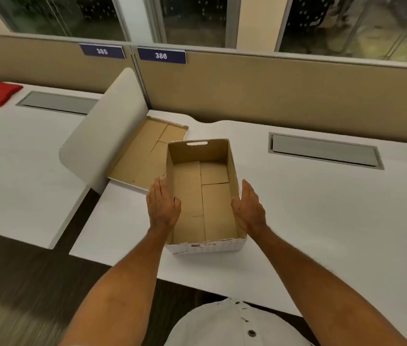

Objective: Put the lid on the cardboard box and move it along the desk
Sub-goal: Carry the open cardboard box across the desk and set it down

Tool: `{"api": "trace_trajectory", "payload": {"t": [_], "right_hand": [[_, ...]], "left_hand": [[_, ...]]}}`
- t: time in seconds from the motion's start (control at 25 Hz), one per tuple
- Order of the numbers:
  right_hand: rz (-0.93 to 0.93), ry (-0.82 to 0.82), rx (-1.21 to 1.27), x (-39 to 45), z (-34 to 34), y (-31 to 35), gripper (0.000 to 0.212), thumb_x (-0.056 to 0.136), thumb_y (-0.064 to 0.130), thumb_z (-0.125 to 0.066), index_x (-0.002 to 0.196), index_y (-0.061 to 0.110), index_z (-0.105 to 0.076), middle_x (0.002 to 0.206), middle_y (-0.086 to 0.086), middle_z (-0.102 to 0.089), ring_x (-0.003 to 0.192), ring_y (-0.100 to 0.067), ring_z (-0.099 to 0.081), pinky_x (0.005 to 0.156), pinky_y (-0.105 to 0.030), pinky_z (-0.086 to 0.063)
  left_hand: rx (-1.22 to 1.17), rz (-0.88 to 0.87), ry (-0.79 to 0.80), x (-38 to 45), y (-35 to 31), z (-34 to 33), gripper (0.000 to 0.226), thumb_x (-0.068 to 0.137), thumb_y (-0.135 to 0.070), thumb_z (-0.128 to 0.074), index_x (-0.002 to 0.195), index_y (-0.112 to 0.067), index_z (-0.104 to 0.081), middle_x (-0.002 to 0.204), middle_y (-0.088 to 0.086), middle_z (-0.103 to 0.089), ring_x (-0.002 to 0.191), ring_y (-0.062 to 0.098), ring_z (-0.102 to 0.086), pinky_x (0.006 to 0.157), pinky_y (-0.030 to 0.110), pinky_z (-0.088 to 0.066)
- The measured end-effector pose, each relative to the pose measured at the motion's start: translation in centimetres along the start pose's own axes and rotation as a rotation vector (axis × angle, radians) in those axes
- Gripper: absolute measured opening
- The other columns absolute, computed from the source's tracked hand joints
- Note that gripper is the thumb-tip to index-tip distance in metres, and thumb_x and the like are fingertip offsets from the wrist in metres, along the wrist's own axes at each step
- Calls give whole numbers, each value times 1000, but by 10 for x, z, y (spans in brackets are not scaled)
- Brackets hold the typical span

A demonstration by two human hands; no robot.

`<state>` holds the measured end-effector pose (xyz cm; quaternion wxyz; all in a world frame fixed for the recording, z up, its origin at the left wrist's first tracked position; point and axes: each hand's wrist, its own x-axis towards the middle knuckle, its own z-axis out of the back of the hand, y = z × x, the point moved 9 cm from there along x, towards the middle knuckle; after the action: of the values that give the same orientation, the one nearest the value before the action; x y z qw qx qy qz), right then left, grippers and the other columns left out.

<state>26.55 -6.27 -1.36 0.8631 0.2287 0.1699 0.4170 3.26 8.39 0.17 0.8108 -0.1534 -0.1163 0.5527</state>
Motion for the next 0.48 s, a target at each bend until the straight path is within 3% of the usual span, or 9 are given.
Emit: {"api": "trace_trajectory", "payload": {"t": [0.12, 0.2, 0.36, 0.48], "right_hand": [[-163, 44, 132, -3, -14, -15, 62, 101, 36, -43, 157, 19, -21, 161, -8, -36, 137, -34, -49, 104, -51, -47], [-230, 52, 196, -3, -22, -23, 53, 102, 32, -40, 153, 18, -30, 153, -10, -48, 131, -36, -55, 103, -50, -48], [-232, 13, 182, -1, -23, -27, 45, 104, 28, -37, 146, 12, -44, 141, -13, -60, 122, -37, -61, 99, -47, -50], [-204, -8, 169, 0, -21, -28, 45, 105, 26, -37, 146, 10, -46, 142, -13, -60, 124, -36, -60, 101, -46, -49]], "left_hand": [[-205, 147, 20, -9, 22, -7, 67, 97, -16, -53, 158, -11, -26, 158, 18, -41, 135, 38, -52, 104, 48, -52], [-301, 229, 90, -12, 33, -19, 59, 102, -15, -47, 158, -16, -27, 149, 15, -53, 123, 37, -61, 95, 49, -59], [-340, 279, 130, -9, 41, -30, 45, 107, -17, -39, 152, -13, -40, 131, 15, -68, 112, 36, -68, 95, 53, -60], [-346, 285, 114, -8, 40, -32, 42, 108, -19, -40, 149, -11, -44, 130, 14, -69, 113, 36, -69, 98, 51, -59]]}}
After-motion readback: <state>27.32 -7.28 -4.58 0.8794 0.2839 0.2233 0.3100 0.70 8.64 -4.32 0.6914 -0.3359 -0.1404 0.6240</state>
